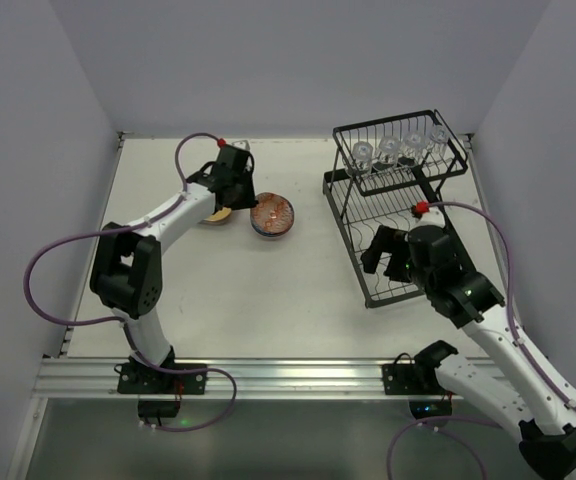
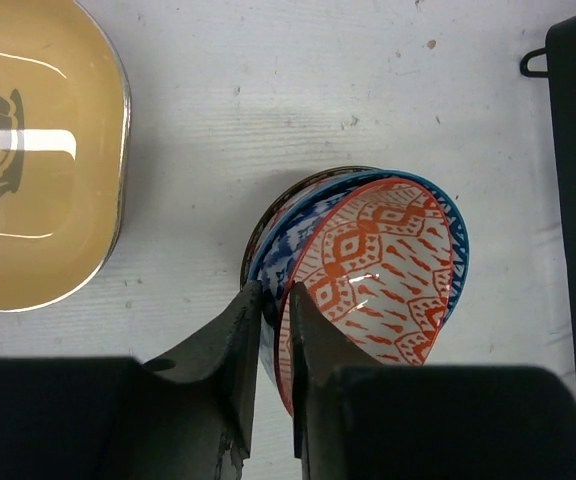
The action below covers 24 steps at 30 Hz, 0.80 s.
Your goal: Unload the mixed dishes from the dish rack
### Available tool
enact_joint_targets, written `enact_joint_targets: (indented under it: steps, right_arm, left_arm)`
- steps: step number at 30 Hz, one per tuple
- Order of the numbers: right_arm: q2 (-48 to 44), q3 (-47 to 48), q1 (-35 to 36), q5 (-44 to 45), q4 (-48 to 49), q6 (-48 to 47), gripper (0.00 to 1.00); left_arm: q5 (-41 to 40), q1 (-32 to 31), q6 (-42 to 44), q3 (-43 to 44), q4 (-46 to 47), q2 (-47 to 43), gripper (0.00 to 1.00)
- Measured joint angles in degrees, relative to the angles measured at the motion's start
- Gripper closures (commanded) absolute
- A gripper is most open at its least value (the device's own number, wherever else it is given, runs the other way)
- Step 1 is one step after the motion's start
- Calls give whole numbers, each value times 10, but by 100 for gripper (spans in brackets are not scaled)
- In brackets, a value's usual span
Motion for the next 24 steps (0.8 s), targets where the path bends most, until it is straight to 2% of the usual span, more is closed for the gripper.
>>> enact_joint_targets:
  steps: [6,10,13,14,16,19,22,24]
  right_arm:
    - [1,21,-8,-10,1,-10,1]
    - [8,22,-8,-12,1,-12,1]
    - [14,22,-8,-12,0,-14,1]
    - [15,22,-8,-12,0,-15,1]
    - [15,22,-8,-12,1,-16,1]
    - [20,29,-15,-12,-2,-22,1]
    - [40,60,-31,-16,-4,-35,1]
    - [54,93,-45,-20,-4,-47,1]
  left_arm:
    - [0,0,1,-3,-4,0,95]
    - [1,0,2,-11,-4,0,97]
    - [2,0,1,-20,-1,0,90]
    - [2,0,0,-22,0,0,84]
    - [1,0,1,-25,2,0,78]
    - [0,0,0,-26,3,-4,63]
    - [0,0,2,-26,2,-23,42]
    - [-2,0,2,-26,0,-43,34]
